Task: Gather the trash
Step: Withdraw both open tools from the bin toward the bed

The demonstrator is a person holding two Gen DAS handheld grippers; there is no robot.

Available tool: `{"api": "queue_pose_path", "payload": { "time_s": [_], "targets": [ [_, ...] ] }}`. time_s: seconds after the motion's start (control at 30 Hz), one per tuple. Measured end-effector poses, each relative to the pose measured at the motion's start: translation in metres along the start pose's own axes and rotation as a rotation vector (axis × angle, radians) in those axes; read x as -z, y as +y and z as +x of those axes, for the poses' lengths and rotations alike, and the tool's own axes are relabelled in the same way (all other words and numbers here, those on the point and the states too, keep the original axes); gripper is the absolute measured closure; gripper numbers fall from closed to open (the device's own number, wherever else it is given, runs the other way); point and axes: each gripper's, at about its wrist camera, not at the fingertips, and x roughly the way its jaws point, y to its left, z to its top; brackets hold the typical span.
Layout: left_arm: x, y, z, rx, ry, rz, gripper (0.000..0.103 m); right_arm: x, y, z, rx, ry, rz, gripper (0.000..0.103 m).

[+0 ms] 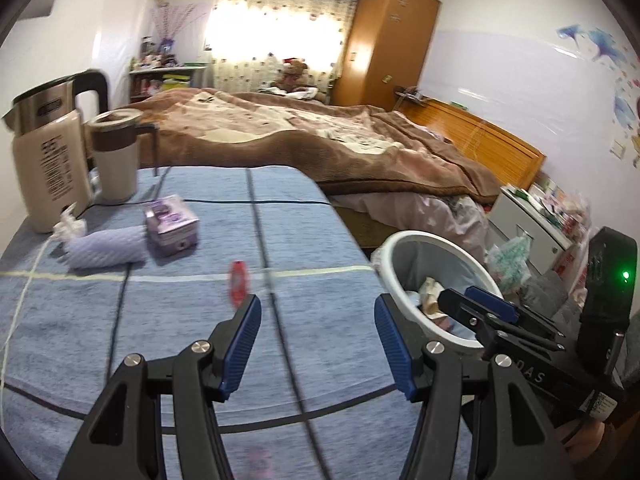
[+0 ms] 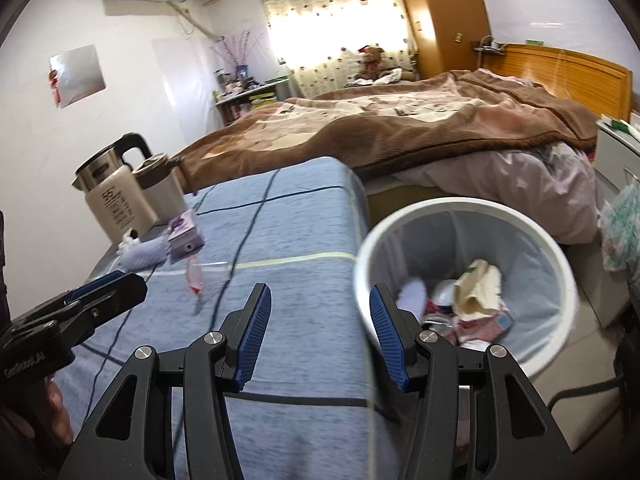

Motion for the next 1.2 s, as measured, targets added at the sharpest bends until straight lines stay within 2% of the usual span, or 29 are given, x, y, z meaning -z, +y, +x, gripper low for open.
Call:
{"api": "queue_pose_path", "payload": {
  "time_s": [0.6,0.83,1.2],
  "targets": [
    [-0.007,0.090,-0.018,-0.138,-0.037,-0.110,0.042,-0.007,0.064,0.052,-0.098,0.077,-0.057,0.051],
    [-0.009,0.118,-0.020,-0.175,-0.039,-0.143,0.042,-0.008,0.084,0.076,-0.102,0.107,-0.089,0.051],
    [-0.013,0.160,-0.016,-0.227,-0.019,-0.158,0.040,-0.024,0.098,0.119,-0.078,0.151,-0.049,0.051]
  ]
}}
